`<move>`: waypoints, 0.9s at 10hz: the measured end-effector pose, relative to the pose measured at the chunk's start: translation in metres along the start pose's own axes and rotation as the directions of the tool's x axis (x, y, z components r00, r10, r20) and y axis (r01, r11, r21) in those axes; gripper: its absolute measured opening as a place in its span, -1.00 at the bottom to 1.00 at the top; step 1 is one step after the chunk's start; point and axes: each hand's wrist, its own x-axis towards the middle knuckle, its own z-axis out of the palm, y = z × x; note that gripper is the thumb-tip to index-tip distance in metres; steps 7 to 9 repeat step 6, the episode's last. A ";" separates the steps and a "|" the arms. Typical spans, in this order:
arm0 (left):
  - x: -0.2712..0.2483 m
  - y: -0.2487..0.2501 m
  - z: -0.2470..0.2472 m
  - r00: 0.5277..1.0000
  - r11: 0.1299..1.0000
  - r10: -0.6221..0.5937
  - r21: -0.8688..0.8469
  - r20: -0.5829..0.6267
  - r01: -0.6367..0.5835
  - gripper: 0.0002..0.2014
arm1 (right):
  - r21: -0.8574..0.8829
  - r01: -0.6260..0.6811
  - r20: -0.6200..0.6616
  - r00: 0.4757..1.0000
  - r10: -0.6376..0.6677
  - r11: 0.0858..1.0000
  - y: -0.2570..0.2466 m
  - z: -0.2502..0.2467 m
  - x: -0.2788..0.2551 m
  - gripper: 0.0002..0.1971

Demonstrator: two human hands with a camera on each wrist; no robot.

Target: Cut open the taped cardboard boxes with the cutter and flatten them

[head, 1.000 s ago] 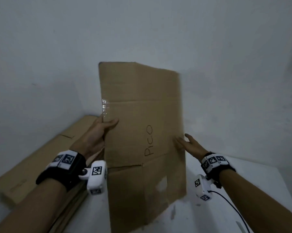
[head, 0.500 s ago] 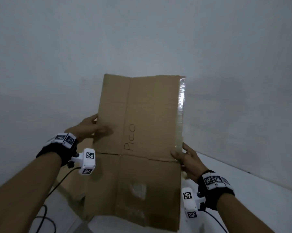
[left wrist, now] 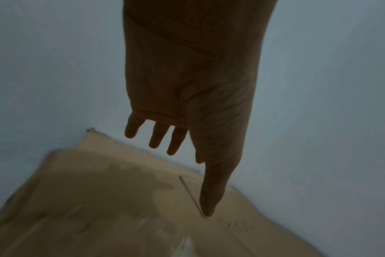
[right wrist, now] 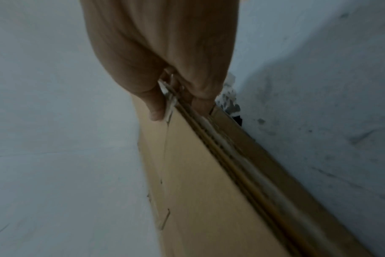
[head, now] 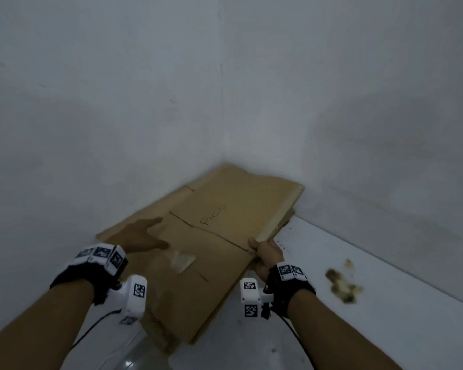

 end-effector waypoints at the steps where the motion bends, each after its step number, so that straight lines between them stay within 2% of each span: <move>1: 0.017 -0.044 0.045 0.993 0.974 -0.093 0.212 0.072 0.076 -0.01 | -0.144 -0.033 -0.068 0.997 0.023 0.989 -0.004 0.025 -0.004 -0.40; 2: 0.026 -0.065 0.070 0.989 0.955 -0.136 0.275 0.063 0.114 -0.01 | -0.268 -0.028 -0.091 0.996 0.003 0.963 -0.005 0.033 0.004 -0.36; 3: 0.038 -0.074 0.084 0.982 0.944 -0.187 0.285 0.042 0.167 -0.11 | -0.536 -0.046 -0.013 0.999 0.047 0.843 -0.002 0.044 0.030 -0.18; 4: 0.043 -0.072 0.078 0.977 0.935 -0.214 0.291 0.008 0.202 -0.19 | -0.699 0.032 0.058 0.998 0.011 0.715 -0.005 0.046 0.033 -0.12; 5: 0.047 -0.068 0.067 0.971 0.933 -0.239 0.279 0.009 0.228 -0.26 | -0.792 0.106 0.125 0.992 -0.010 0.601 -0.008 0.044 0.035 -0.15; 6: 0.046 -0.062 0.066 0.971 0.935 -0.237 0.268 -0.016 0.232 -0.27 | -0.770 0.098 0.129 0.992 0.004 0.631 -0.009 0.037 0.039 -0.19; 9: 0.046 -0.062 0.066 0.971 0.935 -0.237 0.268 -0.016 0.232 -0.27 | -0.770 0.098 0.129 0.992 0.004 0.631 -0.009 0.037 0.039 -0.19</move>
